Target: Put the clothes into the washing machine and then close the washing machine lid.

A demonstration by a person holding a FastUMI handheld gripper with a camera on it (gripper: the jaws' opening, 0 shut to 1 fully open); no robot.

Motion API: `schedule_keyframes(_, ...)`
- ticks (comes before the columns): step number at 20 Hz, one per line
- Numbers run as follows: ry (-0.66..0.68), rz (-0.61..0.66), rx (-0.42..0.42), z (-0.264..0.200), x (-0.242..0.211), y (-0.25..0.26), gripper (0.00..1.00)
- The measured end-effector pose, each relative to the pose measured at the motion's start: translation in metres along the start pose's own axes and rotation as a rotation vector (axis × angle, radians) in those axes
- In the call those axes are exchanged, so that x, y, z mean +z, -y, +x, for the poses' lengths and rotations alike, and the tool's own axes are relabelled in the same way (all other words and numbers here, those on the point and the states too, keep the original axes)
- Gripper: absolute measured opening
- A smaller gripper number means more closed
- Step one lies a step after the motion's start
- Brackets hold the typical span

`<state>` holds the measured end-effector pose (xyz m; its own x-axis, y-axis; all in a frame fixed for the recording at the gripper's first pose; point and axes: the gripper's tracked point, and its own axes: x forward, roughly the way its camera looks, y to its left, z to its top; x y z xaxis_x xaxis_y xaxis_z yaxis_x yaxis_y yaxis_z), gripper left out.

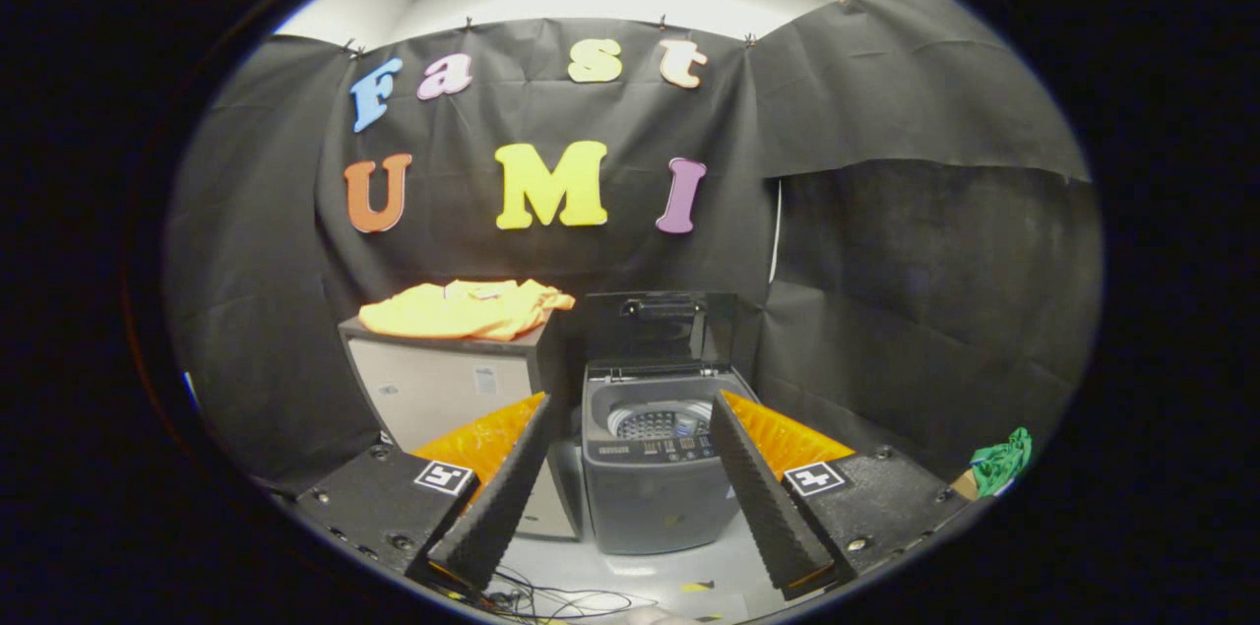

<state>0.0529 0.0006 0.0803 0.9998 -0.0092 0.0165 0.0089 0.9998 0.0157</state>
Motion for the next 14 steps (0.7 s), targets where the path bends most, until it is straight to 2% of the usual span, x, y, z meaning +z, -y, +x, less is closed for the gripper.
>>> schedule_keyframes(7, 0.045, 0.017, 0.044, 0.089, 0.093, -0.030, 1.00)
schedule_keyframes(14, 0.057, 0.014, 0.147, 0.184, 0.167, -0.098, 1.00)
